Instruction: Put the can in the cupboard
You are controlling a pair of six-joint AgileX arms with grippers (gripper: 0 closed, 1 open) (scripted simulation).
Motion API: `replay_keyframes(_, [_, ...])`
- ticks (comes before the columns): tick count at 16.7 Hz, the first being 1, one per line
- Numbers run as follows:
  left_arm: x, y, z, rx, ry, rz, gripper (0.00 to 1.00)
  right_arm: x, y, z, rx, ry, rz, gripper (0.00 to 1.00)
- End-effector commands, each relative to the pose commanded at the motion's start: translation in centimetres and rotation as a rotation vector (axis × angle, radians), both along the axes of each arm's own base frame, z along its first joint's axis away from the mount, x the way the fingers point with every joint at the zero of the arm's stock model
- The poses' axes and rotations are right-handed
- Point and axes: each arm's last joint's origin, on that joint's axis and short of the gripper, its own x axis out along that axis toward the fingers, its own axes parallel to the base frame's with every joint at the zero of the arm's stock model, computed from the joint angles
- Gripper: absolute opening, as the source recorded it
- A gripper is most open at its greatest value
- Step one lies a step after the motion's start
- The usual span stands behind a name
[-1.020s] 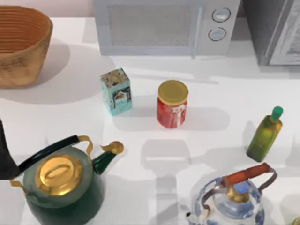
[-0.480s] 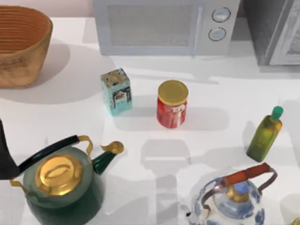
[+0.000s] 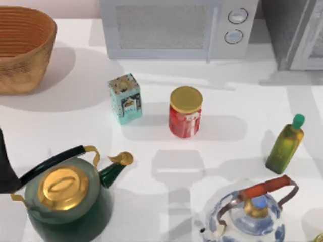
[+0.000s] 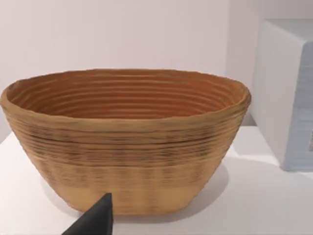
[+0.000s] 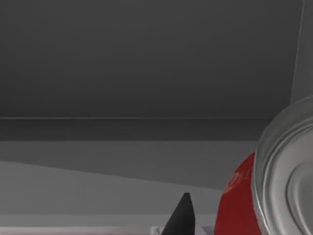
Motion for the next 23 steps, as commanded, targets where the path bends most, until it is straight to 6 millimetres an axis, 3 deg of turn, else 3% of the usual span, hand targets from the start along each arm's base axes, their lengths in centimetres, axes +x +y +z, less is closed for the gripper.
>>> replay_keyframes(3, [0.0, 0.0, 0.0, 0.0, 0.0, 0.0, 1.0, 3.3, 1.0, 1.6, 0.007, 0.041, 0.01, 0.0])
replay_keyframes(6, [0.0, 0.0, 0.0, 0.0, 0.0, 0.0, 1.0, 5.9, 2.0, 1.5, 0.007, 0.1, 0.016, 0.0])
replay_keyframes(15, [0.0, 0.0, 0.0, 0.0, 0.0, 0.0, 1.0, 7.3, 2.2, 1.1, -0.015, 0.144, 0.013, 0.0])
replay_keyframes(17, [0.0, 0.0, 0.0, 0.0, 0.0, 0.0, 1.0, 9.2, 2.5, 1.1, -0.039, 0.182, 0.014, 0.0])
replay_keyframes(23, [0.0, 0.0, 0.0, 0.0, 0.0, 0.0, 1.0, 17.6, 3.5, 1.1, -0.044, 0.249, 0.035, 0.0])
